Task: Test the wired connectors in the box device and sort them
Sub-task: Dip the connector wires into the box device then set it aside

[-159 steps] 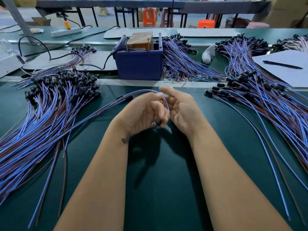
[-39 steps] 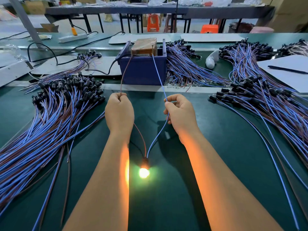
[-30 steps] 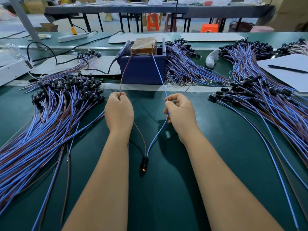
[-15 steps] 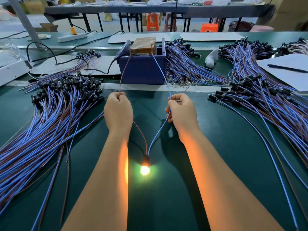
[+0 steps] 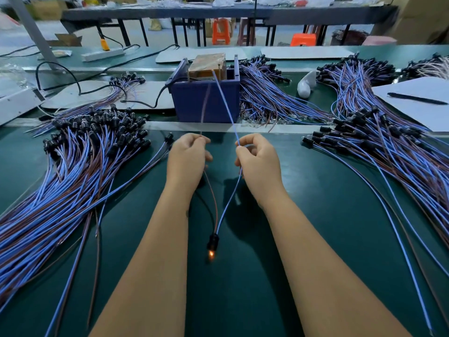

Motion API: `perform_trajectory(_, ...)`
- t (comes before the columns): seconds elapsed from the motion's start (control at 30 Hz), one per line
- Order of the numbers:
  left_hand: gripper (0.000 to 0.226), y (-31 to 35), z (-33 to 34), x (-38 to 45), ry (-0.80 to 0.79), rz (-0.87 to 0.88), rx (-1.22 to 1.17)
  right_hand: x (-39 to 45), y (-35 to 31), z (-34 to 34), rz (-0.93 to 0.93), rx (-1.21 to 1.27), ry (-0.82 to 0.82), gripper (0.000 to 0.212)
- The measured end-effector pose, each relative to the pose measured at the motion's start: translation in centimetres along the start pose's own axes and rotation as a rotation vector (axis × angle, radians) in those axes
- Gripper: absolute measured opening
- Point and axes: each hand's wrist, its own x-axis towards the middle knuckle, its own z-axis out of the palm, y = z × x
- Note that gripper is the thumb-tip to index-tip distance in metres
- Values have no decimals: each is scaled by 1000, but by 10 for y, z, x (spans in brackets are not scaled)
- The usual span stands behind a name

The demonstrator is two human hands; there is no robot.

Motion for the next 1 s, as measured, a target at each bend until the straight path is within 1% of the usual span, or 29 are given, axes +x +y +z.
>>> perform_trajectory(0.1, 26, 4, 7, -6, -167, 56, -65, 0, -1, 3, -41, -46, -30, 20)
perform_trajectory(0.17, 26, 6, 8, -8, -223, 57, -137, 0, 0, 3, -56, -74, -50, 19)
perform_trajectory(0.27, 23, 9, 7, -8, -269, 5, -220, 0, 3, 2, -65, -109, -94, 15)
perform_trajectory(0.37, 21, 10, 7, -9, -265, -9, -253, 0, 4, 2, -79, -126, -119, 11)
perform_trajectory(0.5, 19, 10, 7, -9, -228, -38, -286, 0, 2, 0, -77, -114, -117, 14)
perform_trajectory(0.6, 12, 9, 8, -10, -204, -24, -260, 1, 1, -3, -37, -73, -134, 16)
perform_trajectory(0.7, 10, 9, 9, -12, -208, 9, -322, 1, 0, -5, -12, -52, -130, 12)
perform_trajectory(0.77, 11, 10, 8, -13, -222, 33, -355, 3, 1, -7, -54, -172, -91, 12)
perform_trajectory(0.87, 10, 10, 8, -15, -274, 74, -333, 5, 2, -13, -120, -462, -1, 15)
perform_trajectory(0.9, 10, 10, 8, -16, -303, 94, -314, 6, 2, -15, -112, -497, 12, 14)
perform_trajectory(1.0, 14, 11, 9, -17, -404, 155, -281, 8, 2, -21, -67, -479, 24, 12)
